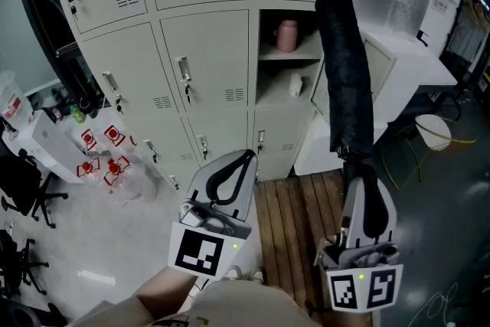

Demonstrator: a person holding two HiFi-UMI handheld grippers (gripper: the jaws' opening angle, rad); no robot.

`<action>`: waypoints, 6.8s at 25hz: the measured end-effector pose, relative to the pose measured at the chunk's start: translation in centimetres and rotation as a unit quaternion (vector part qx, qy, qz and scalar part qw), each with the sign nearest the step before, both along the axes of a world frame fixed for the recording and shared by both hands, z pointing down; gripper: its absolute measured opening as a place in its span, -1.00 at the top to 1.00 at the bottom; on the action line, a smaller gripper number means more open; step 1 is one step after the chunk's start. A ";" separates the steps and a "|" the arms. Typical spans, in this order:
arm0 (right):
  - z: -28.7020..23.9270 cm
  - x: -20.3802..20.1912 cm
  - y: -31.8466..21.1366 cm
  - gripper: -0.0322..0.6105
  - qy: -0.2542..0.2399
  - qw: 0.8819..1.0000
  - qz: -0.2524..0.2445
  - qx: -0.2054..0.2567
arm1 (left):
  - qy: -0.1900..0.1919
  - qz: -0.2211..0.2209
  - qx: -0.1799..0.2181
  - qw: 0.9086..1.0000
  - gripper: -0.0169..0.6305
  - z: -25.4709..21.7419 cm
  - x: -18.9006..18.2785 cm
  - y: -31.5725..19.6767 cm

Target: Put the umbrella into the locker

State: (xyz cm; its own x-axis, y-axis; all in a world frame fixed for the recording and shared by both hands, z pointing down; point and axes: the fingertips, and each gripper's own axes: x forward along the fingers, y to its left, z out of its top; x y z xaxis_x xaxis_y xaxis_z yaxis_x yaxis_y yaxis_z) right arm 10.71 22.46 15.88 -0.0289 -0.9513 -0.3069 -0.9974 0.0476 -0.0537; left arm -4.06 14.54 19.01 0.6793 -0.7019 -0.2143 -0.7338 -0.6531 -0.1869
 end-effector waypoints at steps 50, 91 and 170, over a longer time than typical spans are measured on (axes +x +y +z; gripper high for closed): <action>8.1 1.2 -2.5 0.79 0.008 0.994 -0.054 -0.091 | -0.042 -0.039 -0.018 0.998 0.92 5.0 1.9 0.3; 22.4 0.8 -26.4 0.79 0.012 0.959 -0.001 -0.283 | -0.061 0.019 -0.144 0.988 0.92 14.7 3.6 -24.4; 35.3 4.1 -54.8 0.78 0.036 0.951 -0.018 -0.307 | -0.094 0.084 -0.273 0.954 0.92 28.2 13.7 -42.7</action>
